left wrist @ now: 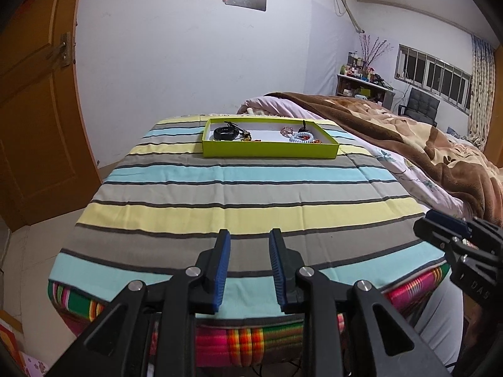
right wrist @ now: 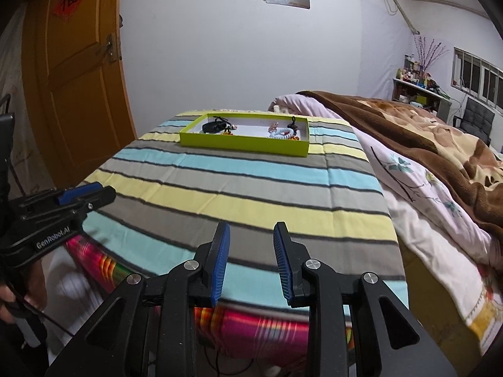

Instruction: Organize jewelry

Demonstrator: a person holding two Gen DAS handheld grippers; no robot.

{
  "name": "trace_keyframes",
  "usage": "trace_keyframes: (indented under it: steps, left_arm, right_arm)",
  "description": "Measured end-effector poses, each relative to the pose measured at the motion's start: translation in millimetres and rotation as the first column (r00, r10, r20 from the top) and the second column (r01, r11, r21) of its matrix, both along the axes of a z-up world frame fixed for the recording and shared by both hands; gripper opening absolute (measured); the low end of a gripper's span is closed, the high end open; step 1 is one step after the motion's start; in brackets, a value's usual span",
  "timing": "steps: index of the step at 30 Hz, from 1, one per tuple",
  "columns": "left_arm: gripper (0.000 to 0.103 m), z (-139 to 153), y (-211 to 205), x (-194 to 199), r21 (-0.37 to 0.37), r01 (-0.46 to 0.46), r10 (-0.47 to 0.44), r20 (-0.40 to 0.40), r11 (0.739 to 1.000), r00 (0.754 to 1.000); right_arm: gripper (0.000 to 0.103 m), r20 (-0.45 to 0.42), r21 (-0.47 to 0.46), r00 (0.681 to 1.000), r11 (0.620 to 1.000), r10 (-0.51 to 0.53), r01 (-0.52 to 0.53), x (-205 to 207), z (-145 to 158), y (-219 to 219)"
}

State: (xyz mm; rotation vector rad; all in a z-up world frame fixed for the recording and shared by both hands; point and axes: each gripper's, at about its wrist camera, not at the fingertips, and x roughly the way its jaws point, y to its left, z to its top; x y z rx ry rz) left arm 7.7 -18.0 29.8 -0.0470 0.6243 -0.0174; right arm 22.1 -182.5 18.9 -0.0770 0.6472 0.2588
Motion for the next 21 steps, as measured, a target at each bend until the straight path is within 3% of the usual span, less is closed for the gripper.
trace_keyframes:
  steps: [21]
  left_arm:
    - [0.026, -5.9, -4.3, -3.3, 0.004, -0.023, 0.023, 0.003, 1.000, 1.000]
  right_arm:
    - [0.030, 0.012, -0.006, 0.999, 0.999, -0.034, 0.034, 2.4, 2.7, -4.0]
